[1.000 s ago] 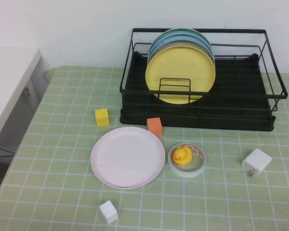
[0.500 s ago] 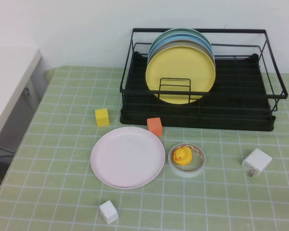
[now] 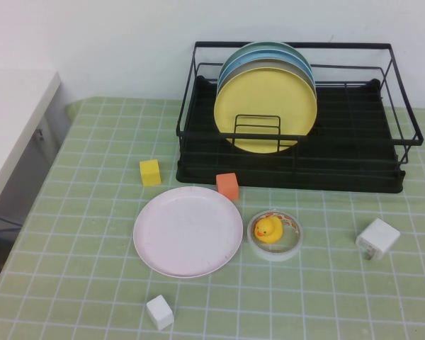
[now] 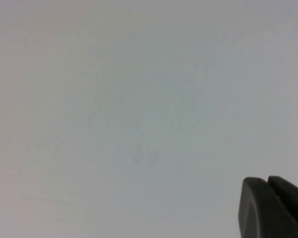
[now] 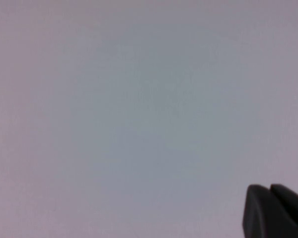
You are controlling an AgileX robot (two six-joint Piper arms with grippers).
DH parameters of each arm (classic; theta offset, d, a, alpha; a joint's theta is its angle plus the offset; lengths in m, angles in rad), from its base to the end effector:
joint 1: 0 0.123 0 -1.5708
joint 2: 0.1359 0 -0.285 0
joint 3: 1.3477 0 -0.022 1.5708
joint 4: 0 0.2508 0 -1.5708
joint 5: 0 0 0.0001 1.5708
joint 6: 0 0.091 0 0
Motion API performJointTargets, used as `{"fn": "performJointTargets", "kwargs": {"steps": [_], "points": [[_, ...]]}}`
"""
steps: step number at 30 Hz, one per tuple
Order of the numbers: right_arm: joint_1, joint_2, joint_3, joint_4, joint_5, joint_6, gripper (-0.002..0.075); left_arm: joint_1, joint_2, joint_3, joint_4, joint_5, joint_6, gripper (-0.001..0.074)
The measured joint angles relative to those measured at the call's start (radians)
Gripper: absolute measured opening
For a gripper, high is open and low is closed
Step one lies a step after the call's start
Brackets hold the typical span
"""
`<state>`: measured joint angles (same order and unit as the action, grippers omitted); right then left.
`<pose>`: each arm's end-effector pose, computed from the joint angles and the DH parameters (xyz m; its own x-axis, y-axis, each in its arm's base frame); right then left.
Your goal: Place plate on rack
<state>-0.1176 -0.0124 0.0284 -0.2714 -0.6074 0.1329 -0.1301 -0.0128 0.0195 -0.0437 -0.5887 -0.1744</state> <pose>0.0382 0.0095 0.2530 0.6077 -0.1630 -0.7773 0.0519 0.9848 -0.1659 0.0368 -0.0026 0.2564 0.5780 -0.2865 -0.7641 0.2370 0.9549 -0.1788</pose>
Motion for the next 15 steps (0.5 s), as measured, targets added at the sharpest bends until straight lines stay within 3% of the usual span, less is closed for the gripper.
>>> {"fn": "performJointTargets", "kwargs": {"steps": [4,7,15], "points": [[0.000,0.000,0.000,0.044,-0.038,0.002,-0.0002,0.000,-0.002,-0.005,0.078,-0.007,-0.048,-0.0001],[0.000,0.000,-0.015,0.073,-0.013,0.004,-0.0002,0.000,-0.002,-0.078,0.139,0.169,-0.060,-0.0001],[0.000,0.037,-0.347,0.097,0.543,0.023,-0.0002,0.000,0.102,-0.441,0.156,0.693,-0.039,-0.0002]]}}
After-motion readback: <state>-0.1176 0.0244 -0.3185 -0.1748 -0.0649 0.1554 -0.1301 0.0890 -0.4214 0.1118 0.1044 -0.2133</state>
